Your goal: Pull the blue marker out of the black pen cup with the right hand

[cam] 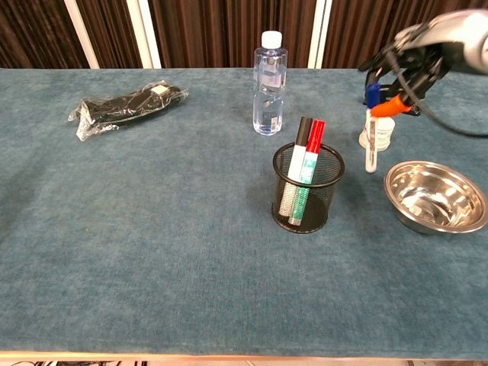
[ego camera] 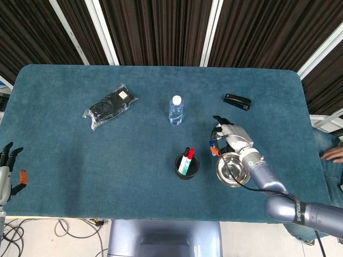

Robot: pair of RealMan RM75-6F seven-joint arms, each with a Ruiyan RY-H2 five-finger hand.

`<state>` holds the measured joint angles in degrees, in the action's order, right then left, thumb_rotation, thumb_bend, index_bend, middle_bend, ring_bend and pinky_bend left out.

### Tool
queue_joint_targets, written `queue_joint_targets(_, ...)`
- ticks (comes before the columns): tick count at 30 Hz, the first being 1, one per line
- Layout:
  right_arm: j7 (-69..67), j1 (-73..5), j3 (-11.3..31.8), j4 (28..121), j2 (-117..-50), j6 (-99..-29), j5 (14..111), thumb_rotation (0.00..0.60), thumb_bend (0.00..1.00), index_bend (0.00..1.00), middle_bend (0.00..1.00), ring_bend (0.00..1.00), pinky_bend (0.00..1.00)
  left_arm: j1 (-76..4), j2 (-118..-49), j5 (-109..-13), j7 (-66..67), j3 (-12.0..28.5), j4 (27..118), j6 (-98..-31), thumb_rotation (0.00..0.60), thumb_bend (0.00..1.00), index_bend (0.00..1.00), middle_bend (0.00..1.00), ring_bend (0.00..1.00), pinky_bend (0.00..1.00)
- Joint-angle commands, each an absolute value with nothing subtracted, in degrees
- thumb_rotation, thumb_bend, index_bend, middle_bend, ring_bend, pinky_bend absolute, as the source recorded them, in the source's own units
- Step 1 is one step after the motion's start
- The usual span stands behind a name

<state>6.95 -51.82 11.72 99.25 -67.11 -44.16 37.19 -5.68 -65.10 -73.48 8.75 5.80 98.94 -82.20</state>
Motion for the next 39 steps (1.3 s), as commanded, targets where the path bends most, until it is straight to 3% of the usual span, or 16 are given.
queue_joint_targets(1,8.2,-52.8,11.3,98.7,-68.6,-44.7,35.8,0.6,0.48,0.58,0.0,0.0,0.16,-5.7,-65.1,-73.5,8.8,5.8,98.9,-82.2,0.6,0.56,0.13,0.0,0.1,0.06)
queue_joint_targets(9,12.2,-54.9,10.5,97.3,-71.7,-46.8,33.4,0.6,0.47,0.55,0.0,0.0,0.16,-5.7,-65.0,-73.4,8.6,5.8,99.0,-82.2,0.6,0.56,0.13,0.0,0.1,0.06)
queue_joint_targets(13,13.3,-55.3,10.5,97.6,-72.0,-47.7,32.0,0.6,0.36,0.35,0.0,0.0,0.16,-5.7,-65.0,-73.4,8.6,5.8,99.0,-82.2,0.6,0.56,0.13,0.0,0.1,0.06)
queue_joint_targets(20,15.6,-56.1,10.5,98.6,-71.9,-49.8,29.3,0.6,0.24,0.11,0.0,0.0,0.16,-5.7,-65.1,-73.6,8.6,5.8,98.8,-82.3,0.6,0.56,0.13,0.0,0.1,0.06)
queue_joint_targets(29,13.9,-52.6,12.1,104.5,-65.1,-54.5,31.8,0.6,0.23,0.1,0.0,0.0,0.16,-5.6,-65.1,-73.7,8.4,5.8,98.8,-82.4,0.6,0.56,0.13,0.0,0.1,0.06)
queue_joint_targets(39,6.0,-38.6,7.0,106.0,-57.1,-65.5,54.3,0.6,0.21,0.08,0.0,0.0,0.16,-5.5,-65.5,-74.2,8.6,5.9,98.6,-83.1,0.6,0.56,0.13,0.0,0.1,0.06)
